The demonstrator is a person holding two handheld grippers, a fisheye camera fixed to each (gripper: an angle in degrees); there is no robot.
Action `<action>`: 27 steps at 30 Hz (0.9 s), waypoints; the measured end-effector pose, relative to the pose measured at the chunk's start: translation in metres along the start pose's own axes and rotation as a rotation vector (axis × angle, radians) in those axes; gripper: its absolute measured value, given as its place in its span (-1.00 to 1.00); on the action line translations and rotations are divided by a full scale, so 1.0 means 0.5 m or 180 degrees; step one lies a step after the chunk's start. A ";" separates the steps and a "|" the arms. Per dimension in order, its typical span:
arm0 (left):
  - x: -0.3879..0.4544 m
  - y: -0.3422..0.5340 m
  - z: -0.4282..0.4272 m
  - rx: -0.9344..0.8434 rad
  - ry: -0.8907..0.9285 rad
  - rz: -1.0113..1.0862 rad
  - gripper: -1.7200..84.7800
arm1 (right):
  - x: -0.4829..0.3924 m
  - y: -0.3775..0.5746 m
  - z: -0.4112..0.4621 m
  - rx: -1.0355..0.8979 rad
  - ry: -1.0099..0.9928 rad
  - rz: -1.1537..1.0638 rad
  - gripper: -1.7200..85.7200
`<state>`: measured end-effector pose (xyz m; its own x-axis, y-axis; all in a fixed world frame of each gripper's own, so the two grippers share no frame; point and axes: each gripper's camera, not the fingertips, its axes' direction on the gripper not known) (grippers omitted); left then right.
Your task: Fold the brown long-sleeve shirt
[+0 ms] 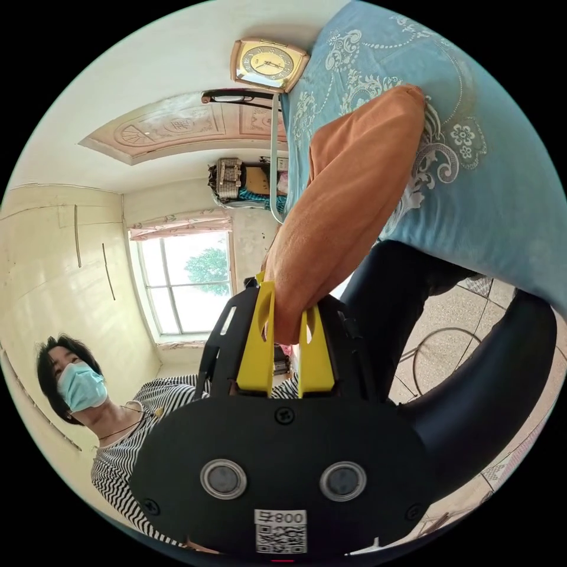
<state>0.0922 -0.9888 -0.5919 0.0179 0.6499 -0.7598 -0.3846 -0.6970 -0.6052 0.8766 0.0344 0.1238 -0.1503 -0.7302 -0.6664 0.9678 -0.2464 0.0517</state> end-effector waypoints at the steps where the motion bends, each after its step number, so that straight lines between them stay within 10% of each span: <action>1: 0.017 0.008 0.016 -0.0036 0.0010 0.0032 -0.77 | 0.018 0.027 -0.007 0.0035 -0.0022 -0.0007 -0.85; 27: 0.314 -0.004 0.498 -0.0493 0.0024 0.0284 -0.78 | 0.610 0.264 -0.129 0.0336 -0.0419 -0.0141 -0.85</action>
<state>-0.1339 -0.8101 -0.6511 -0.0029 0.5816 -0.8134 -0.2381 -0.7904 -0.5644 0.9714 -0.1797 -0.1204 -0.2242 -0.7927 -0.5669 0.9341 -0.3407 0.1070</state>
